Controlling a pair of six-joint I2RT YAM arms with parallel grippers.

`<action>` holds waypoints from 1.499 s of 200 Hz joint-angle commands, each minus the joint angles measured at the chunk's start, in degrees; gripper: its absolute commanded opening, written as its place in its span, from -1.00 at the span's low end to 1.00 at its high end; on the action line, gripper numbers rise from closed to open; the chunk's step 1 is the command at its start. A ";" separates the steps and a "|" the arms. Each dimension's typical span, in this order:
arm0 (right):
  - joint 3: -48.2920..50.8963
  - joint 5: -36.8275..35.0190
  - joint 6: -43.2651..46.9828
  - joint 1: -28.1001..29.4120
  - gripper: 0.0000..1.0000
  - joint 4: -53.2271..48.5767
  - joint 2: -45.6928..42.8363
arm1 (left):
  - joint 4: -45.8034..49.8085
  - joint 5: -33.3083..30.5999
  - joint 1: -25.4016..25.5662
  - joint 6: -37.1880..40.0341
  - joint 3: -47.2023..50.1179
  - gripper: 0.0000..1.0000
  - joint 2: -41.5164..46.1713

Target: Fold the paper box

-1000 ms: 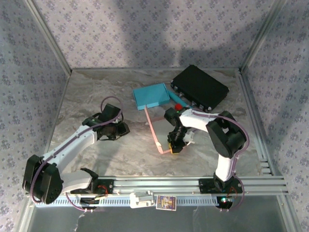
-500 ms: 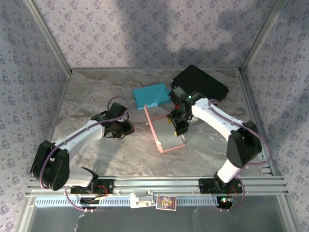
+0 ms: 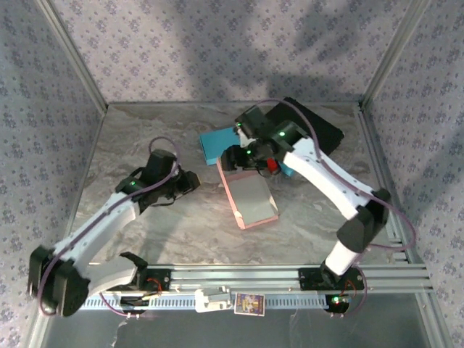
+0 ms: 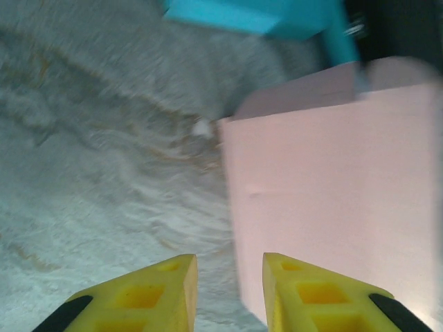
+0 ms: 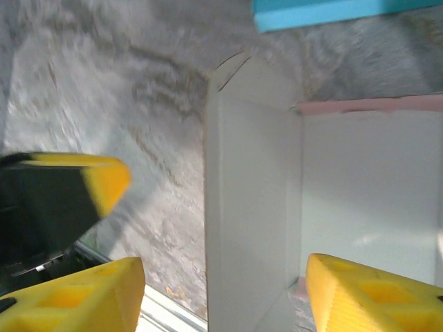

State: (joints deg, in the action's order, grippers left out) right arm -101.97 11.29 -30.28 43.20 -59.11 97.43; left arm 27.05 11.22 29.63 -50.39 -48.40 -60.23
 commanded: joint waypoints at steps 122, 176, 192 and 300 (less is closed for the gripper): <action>-8.67 0.32 -6.49 1.67 -0.55 -5.36 13.80 | 12.83 -1.13 -0.70 2.44 1.92 -0.36 22.79; -5.82 -4.45 -19.04 2.37 -1.00 0.67 10.88 | 18.05 -0.10 -0.63 5.28 -2.28 -0.36 24.48; -5.29 -7.35 -22.84 2.56 -1.00 1.02 9.76 | 19.87 0.27 -0.63 6.62 -3.88 -0.37 24.90; -0.83 -30.80 -78.23 4.84 -1.00 -3.00 3.96 | 25.79 4.89 -0.65 9.15 -5.75 -0.40 26.93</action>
State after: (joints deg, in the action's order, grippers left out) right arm -101.78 -12.47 -88.38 47.40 -57.49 101.47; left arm 51.51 14.11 29.23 -42.74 -53.21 -33.30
